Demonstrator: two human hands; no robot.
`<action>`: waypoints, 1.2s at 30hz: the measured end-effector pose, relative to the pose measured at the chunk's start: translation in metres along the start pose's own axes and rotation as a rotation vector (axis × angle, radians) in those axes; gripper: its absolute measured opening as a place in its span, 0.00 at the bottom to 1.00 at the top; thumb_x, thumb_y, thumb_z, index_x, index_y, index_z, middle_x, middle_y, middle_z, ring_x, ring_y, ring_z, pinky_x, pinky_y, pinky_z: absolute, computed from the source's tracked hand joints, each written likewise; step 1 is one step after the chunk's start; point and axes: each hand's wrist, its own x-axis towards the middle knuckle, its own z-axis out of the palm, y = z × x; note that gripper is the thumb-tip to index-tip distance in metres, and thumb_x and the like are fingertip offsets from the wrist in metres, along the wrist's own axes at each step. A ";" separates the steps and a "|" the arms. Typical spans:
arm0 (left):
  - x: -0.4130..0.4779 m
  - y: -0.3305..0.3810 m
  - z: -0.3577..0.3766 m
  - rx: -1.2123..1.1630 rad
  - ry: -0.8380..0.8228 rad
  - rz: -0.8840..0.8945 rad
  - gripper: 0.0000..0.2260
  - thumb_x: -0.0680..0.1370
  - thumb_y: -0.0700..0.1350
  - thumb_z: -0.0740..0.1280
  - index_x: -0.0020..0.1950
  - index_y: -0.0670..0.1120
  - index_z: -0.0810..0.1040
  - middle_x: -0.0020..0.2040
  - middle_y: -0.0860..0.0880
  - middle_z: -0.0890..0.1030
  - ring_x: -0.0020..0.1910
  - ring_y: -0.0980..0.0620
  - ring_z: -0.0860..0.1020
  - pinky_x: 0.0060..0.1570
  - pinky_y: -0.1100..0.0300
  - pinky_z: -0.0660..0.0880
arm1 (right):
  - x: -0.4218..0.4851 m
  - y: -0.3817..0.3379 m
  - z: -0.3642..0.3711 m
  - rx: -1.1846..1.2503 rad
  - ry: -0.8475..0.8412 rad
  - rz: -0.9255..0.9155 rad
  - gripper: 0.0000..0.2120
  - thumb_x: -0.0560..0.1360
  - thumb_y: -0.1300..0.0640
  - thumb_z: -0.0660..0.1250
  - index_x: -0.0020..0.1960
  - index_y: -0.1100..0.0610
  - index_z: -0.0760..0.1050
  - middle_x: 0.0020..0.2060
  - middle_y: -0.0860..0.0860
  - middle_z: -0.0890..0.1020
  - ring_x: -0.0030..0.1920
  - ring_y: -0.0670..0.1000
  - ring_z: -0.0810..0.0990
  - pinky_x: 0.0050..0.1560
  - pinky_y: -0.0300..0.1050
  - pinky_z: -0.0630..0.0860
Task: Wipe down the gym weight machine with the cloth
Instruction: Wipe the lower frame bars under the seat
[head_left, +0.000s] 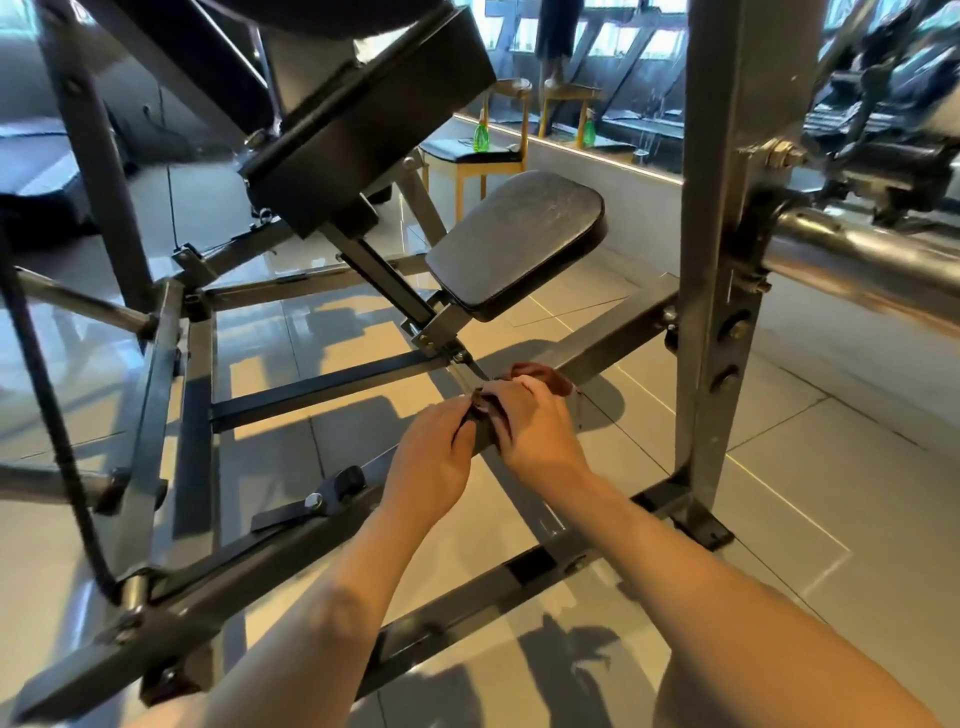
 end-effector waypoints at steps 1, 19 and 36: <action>-0.002 0.000 0.001 0.021 -0.005 0.015 0.10 0.85 0.46 0.59 0.64 0.53 0.77 0.57 0.57 0.79 0.55 0.58 0.73 0.60 0.60 0.69 | 0.005 0.002 -0.010 -0.035 -0.003 0.002 0.09 0.81 0.48 0.63 0.61 0.44 0.76 0.54 0.46 0.78 0.57 0.50 0.74 0.60 0.45 0.73; -0.005 0.007 -0.011 -0.069 -0.039 -0.037 0.08 0.86 0.46 0.57 0.57 0.55 0.75 0.44 0.64 0.74 0.48 0.67 0.72 0.46 0.74 0.64 | 0.013 -0.004 0.011 0.113 0.140 0.200 0.15 0.81 0.54 0.67 0.67 0.50 0.72 0.64 0.46 0.72 0.62 0.47 0.73 0.62 0.34 0.68; -0.018 -0.006 -0.007 -0.041 -0.058 -0.085 0.16 0.86 0.46 0.57 0.74 0.50 0.70 0.72 0.51 0.74 0.69 0.56 0.71 0.73 0.53 0.67 | -0.002 -0.019 0.030 0.104 0.008 0.017 0.14 0.81 0.57 0.61 0.59 0.63 0.80 0.57 0.58 0.82 0.63 0.58 0.78 0.71 0.54 0.71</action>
